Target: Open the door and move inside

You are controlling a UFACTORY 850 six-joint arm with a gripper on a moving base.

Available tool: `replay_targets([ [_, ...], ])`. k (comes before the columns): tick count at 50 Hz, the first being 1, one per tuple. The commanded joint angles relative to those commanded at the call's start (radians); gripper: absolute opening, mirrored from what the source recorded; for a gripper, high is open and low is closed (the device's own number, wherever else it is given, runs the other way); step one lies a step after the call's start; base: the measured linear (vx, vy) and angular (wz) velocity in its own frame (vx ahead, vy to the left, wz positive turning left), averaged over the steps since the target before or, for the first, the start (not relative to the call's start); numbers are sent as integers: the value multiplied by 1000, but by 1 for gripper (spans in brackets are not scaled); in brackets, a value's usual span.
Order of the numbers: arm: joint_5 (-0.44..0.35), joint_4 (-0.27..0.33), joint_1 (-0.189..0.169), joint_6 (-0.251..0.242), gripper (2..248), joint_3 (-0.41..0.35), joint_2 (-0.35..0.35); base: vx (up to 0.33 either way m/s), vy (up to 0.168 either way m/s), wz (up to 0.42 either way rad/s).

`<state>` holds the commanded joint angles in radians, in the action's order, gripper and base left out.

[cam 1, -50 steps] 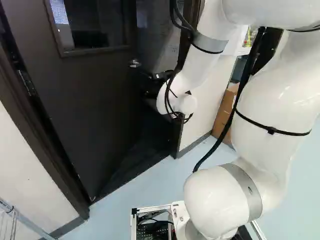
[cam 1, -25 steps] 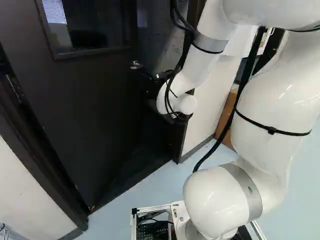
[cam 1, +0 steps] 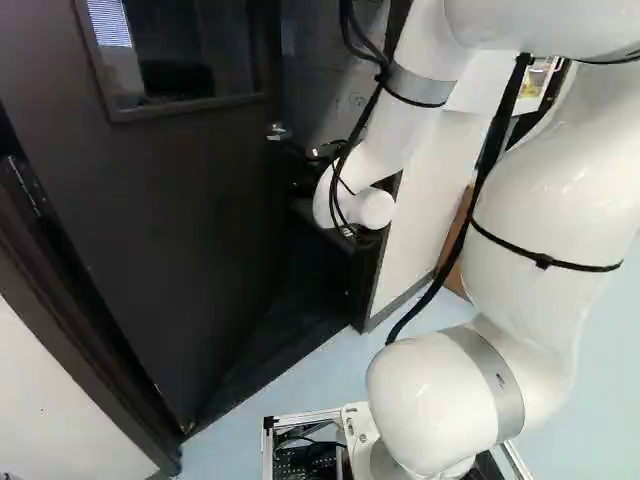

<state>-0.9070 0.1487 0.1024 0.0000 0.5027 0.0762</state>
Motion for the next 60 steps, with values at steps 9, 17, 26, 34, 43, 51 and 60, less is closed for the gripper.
replay_targets([
  [9,0,0,0,0,247,0,0,57,58,-8],
  [17,0,0,0,0,247,0,0,57,55,-13],
  [26,0,0,0,0,247,0,0,56,55,-11],
  [34,0,0,0,0,247,0,0,49,40,-13],
  [43,0,0,0,0,247,0,0,51,31,-6],
  [51,0,0,0,0,247,0,0,64,25,-14],
  [60,0,0,0,0,247,0,0,67,4,3],
])
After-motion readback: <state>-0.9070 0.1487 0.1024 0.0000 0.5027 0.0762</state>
